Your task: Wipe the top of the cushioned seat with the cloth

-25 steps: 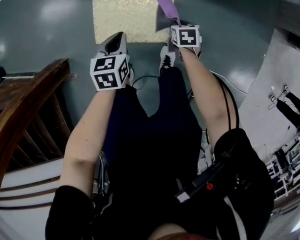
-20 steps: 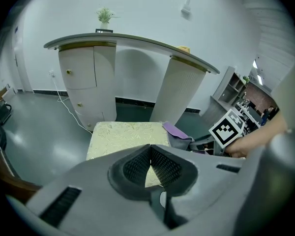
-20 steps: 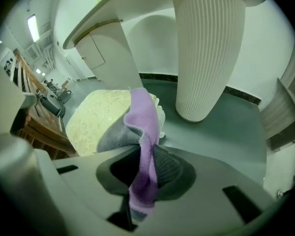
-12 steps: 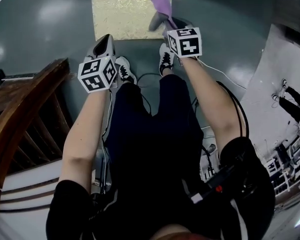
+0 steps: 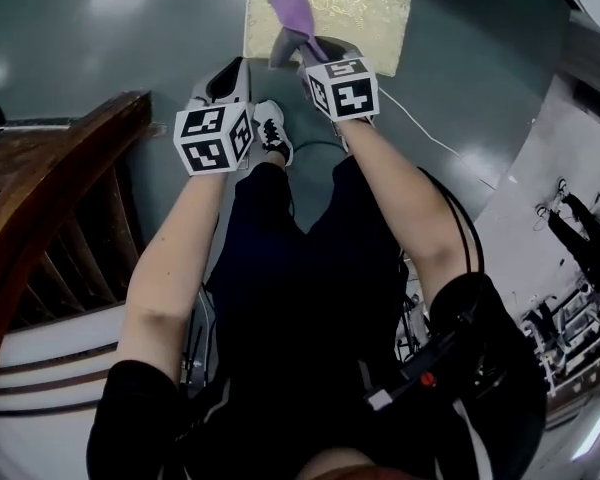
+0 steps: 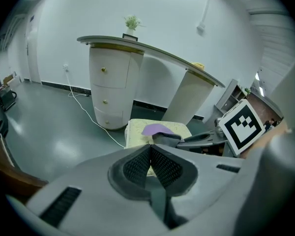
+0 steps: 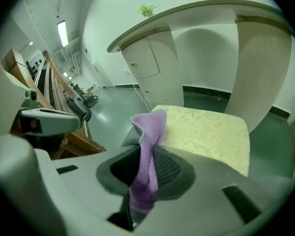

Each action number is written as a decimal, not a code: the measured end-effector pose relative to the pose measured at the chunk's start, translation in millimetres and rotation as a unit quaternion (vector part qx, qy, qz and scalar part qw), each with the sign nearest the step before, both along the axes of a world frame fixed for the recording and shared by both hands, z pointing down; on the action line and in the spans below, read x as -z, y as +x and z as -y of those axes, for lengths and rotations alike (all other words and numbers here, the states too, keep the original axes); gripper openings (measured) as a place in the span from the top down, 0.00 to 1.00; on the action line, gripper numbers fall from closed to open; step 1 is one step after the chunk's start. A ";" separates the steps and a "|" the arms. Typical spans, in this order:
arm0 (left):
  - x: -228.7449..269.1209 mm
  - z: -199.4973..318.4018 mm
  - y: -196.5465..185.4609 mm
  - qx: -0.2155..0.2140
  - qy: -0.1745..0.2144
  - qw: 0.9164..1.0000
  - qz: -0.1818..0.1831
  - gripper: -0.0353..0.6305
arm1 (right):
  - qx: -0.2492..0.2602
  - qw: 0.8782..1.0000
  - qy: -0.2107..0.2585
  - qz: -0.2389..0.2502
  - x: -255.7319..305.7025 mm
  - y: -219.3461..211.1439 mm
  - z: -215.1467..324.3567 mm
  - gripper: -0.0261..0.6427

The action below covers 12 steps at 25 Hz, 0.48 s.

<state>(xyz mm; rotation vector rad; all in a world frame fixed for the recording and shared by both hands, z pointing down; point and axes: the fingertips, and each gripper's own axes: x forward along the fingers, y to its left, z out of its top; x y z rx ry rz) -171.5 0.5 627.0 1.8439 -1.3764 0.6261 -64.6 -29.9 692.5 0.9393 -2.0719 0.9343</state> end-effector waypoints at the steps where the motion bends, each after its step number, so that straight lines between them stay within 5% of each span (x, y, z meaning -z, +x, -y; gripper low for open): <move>1: -0.6 -0.4 -5.6 -0.002 0.002 1.000 -0.001 0.94 | 0.002 1.000 -0.001 -0.001 -2.2 -11.5 -1.4 0.85; 12: -19.8 -27.1 -69.9 0.028 -0.008 0.999 0.018 0.94 | 0.055 0.998 -0.012 -0.016 -47.7 -109.4 -11.7 0.85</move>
